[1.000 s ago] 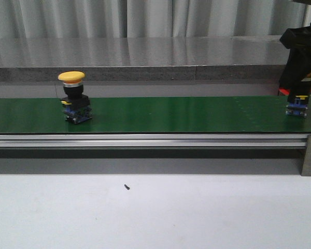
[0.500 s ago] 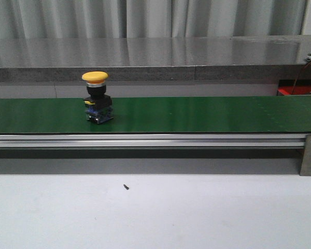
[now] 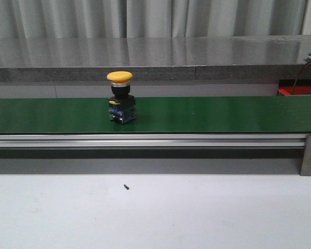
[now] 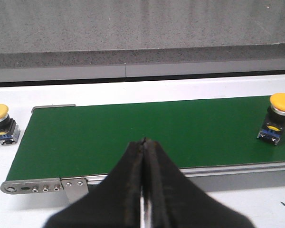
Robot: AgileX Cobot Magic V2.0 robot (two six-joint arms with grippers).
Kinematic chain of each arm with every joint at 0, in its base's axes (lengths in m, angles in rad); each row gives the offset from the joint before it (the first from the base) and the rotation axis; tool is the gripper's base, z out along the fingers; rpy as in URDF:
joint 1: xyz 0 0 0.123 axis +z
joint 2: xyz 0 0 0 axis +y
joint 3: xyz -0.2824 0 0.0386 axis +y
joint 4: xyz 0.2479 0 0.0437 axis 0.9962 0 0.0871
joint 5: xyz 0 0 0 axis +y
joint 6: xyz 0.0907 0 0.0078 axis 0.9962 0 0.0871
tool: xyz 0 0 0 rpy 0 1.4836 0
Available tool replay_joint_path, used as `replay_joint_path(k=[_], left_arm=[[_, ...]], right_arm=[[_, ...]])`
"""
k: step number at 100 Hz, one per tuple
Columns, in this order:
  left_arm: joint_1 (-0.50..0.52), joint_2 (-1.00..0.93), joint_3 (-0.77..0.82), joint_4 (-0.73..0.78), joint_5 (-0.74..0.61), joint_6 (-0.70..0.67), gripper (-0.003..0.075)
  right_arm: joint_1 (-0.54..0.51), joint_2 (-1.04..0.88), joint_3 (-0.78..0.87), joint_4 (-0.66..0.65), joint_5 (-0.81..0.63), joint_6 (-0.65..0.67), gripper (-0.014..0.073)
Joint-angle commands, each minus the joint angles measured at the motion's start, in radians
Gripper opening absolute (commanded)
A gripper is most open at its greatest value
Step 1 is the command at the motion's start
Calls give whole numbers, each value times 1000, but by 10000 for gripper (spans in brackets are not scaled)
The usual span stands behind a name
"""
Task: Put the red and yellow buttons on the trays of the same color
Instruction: 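Carry the yellow button into the yellow tray and open the right gripper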
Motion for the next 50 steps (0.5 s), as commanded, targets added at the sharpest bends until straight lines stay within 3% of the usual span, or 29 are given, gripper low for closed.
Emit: replay_joint_path(k=[1, 50], left_arm=[[-10, 4, -27, -13, -82, 0, -20], [-10, 4, -27, -13, -87, 0, -20]], right_arm=[[-7, -26, 15, 36, -104, 0, 156], [6, 136, 27, 63, -144, 0, 156]])
